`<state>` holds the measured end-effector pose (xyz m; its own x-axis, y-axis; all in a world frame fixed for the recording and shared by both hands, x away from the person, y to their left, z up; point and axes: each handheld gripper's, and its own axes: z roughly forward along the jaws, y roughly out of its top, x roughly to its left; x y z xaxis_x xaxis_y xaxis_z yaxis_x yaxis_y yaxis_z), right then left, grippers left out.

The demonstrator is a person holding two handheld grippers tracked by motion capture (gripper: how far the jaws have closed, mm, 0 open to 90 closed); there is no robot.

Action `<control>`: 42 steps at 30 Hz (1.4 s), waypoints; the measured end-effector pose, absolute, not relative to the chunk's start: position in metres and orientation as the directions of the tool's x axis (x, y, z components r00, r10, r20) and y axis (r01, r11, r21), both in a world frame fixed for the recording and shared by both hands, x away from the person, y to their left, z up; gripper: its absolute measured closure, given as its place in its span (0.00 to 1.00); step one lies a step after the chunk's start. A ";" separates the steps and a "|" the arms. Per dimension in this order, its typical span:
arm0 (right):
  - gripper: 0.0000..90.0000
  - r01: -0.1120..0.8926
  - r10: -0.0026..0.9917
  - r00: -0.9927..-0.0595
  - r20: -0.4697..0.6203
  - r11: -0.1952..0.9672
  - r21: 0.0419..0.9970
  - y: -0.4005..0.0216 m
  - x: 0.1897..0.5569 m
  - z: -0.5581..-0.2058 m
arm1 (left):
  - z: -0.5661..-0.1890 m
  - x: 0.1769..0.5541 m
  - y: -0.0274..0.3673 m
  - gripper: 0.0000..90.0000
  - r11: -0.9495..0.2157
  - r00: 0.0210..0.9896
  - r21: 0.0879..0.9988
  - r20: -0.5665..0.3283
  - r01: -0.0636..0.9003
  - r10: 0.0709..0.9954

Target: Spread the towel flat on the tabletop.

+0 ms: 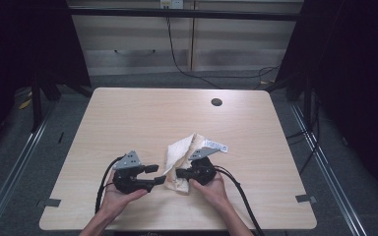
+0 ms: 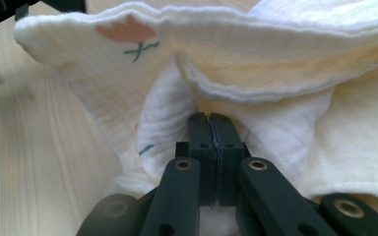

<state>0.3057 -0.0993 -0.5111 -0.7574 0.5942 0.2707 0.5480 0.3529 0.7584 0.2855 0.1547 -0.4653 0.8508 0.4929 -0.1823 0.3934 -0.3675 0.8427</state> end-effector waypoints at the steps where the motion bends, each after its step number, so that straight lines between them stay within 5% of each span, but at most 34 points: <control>1: 0.99 0.550 0.593 -0.757 0.276 0.348 0.759 -0.100 0.306 -0.511 | -0.467 0.288 0.154 0.59 -0.371 0.852 0.839 -0.187 0.398 0.490; 5: 0.99 0.552 0.592 -0.755 0.283 0.340 0.762 -0.101 0.305 -0.511 | -0.474 0.295 0.153 0.78 -0.398 0.845 0.818 -0.185 0.415 0.501; 13: 0.99 0.547 0.594 -0.754 0.280 0.332 0.768 -0.104 0.304 -0.508 | -0.476 0.300 0.155 0.95 -0.377 0.851 0.821 -0.226 0.429 0.475; 23: 0.99 0.510 0.615 -0.741 0.270 0.253 0.822 -0.125 0.299 -0.484 | -0.463 0.299 0.172 0.97 -0.259 0.822 0.852 -0.292 0.456 0.489; 42: 0.99 0.428 0.742 -0.620 0.256 0.046 0.903 -0.230 0.274 -0.432 | -0.445 0.304 0.221 0.97 -0.025 0.741 0.871 -0.403 0.491 0.537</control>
